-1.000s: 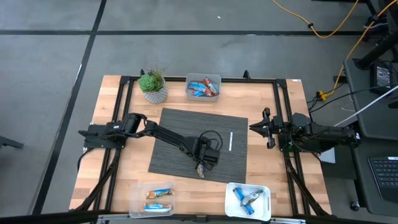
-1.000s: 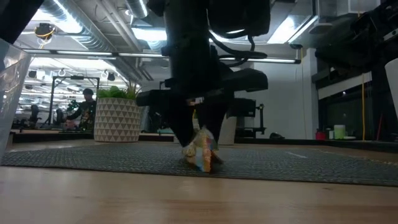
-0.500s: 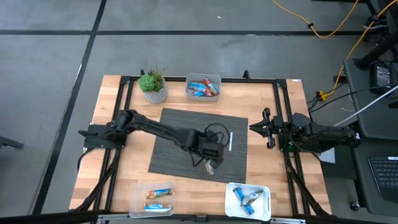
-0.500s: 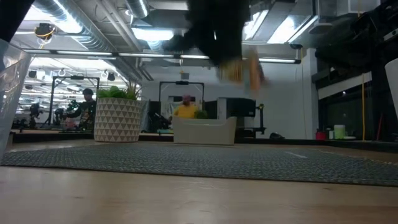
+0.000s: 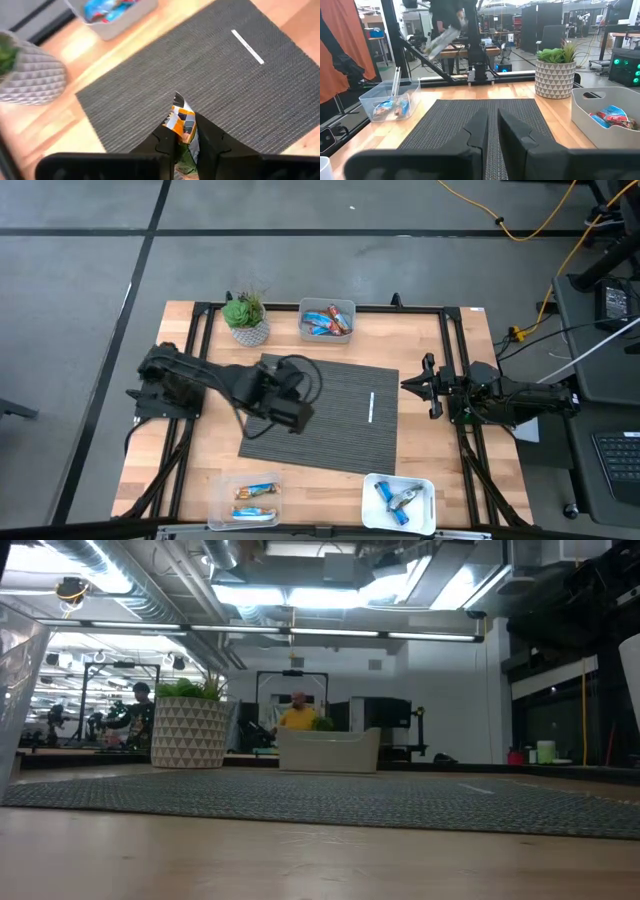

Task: Pick and place Granola Bars by type
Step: Put the yellow granola bar into the transparent bin

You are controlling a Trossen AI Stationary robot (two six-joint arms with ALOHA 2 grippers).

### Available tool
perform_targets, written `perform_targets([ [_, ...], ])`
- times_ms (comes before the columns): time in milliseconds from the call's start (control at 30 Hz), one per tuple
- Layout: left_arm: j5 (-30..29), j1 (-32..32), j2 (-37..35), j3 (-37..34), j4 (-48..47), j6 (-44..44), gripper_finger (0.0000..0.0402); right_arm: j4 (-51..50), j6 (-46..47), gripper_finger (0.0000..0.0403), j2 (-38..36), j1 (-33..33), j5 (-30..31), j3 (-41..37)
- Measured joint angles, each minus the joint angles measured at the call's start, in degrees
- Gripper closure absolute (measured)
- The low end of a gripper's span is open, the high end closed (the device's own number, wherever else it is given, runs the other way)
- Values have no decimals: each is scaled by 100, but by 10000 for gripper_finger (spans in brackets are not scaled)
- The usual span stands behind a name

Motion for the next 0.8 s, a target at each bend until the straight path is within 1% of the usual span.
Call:
perform_targets([
  [100, -206, -138, -218, 0, -229, -195, 372, 1, 0, 357, 0, 0, -1, 0],
  [200, -331, -226, -332, 0, -221, -254, 374, 2, 0, 357, 0, 0, -2, 0],
  [400, -247, -339, -367, 0, -219, -175, 370, 1, 0, 357, 0, 0, 0, 0],
  [500, -35, -438, -365, 0, -221, -132, 374, 0, 0, 357, 0, 0, -2, 0],
  [600, 229, -676, -365, 0, -225, 76, 373, 0, -2, 357, 0, 0, -1, 0],
  [733, 753, -1105, -365, 0, -338, 303, 371, 1, 0, 357, 0, 0, 0, 0],
  [800, 1044, -1329, -365, -2, -432, 266, 372, 0, 0, 357, 0, 0, 0, 0],
])
